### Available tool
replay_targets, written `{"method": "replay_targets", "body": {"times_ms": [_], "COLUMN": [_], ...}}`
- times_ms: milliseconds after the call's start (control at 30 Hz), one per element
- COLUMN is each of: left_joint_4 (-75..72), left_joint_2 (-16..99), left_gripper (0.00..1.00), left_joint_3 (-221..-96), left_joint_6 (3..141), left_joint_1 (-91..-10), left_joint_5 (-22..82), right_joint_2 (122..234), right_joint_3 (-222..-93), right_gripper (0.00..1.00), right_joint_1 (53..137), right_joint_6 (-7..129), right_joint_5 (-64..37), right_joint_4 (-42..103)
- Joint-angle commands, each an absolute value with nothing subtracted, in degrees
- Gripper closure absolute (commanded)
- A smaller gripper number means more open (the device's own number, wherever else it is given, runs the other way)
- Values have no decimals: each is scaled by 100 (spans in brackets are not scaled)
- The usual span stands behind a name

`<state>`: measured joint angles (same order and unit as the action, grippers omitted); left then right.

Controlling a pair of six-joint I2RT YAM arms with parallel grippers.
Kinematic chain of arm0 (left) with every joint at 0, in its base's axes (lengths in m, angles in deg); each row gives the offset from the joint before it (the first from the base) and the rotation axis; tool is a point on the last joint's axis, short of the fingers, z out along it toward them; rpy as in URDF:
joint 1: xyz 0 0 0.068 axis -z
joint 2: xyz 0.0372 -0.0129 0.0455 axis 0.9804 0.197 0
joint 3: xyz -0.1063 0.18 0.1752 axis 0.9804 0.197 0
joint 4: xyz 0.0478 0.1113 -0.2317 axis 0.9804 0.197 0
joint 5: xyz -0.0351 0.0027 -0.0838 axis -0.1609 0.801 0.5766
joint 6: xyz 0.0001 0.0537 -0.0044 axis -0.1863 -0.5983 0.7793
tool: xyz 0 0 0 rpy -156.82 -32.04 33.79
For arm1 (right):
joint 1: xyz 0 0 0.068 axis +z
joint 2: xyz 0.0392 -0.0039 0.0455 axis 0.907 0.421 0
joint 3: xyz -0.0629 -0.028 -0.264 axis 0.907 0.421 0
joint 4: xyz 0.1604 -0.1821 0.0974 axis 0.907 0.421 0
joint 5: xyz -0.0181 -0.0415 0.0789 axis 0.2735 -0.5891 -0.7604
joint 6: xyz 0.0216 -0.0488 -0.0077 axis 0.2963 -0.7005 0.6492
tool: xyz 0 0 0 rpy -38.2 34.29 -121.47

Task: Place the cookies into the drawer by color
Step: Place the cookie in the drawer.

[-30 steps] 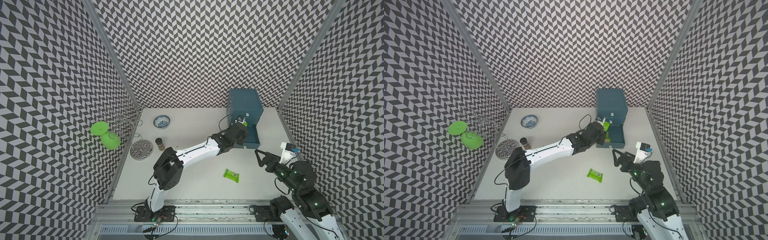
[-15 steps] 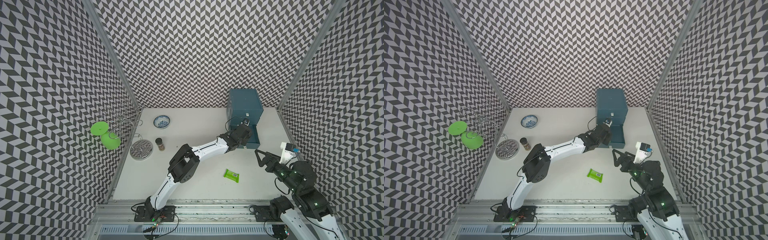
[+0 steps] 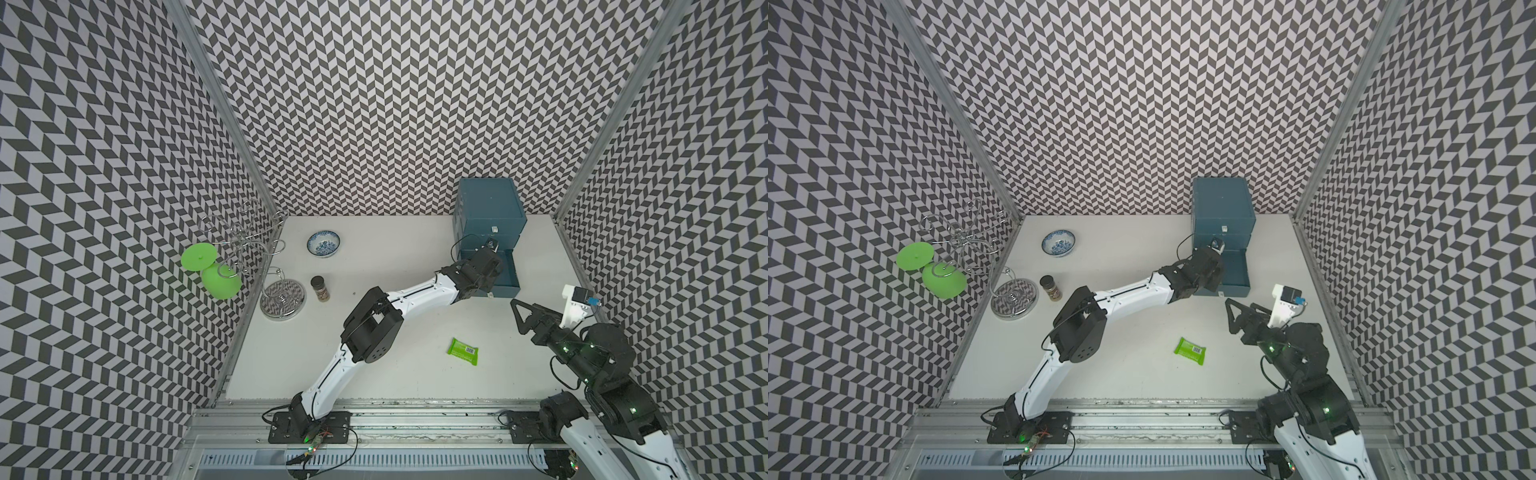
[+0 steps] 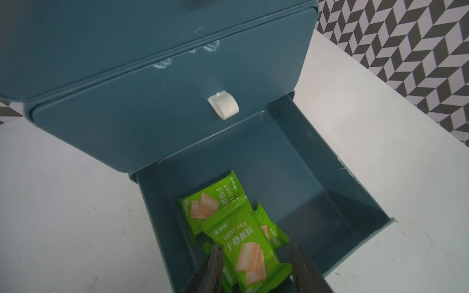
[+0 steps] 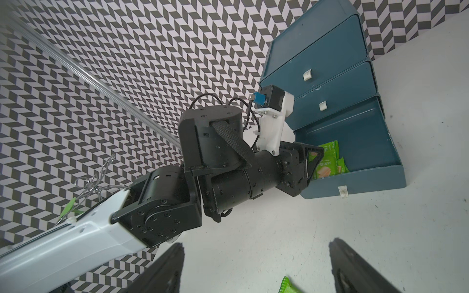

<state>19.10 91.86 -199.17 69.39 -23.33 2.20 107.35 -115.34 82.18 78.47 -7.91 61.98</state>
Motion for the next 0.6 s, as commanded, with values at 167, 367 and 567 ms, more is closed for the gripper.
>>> {"method": "replay_targets", "body": {"times_ms": [167,367,567], "left_joint_4": [2190,2131,2063], "left_joint_2": [8124,7111,5625], "left_gripper": [52,50,49], "left_joint_3": [-19968,-19384,-18161], "left_joint_6": [7040,7120,7384], "left_joint_1": [-2342,-2336,-2336], "left_joint_5": [447,613,704], "right_joint_2": [10778,10777,10889], "right_joint_3": [-11584,-11623,-11641], "right_gripper": [10,10,10], "right_joint_1": [8207,8208,8207], "right_joint_6": [7782,7786,7725], "right_joint_5": [-797,-801,-818], "right_joint_4": [5966,6000,6003]}}
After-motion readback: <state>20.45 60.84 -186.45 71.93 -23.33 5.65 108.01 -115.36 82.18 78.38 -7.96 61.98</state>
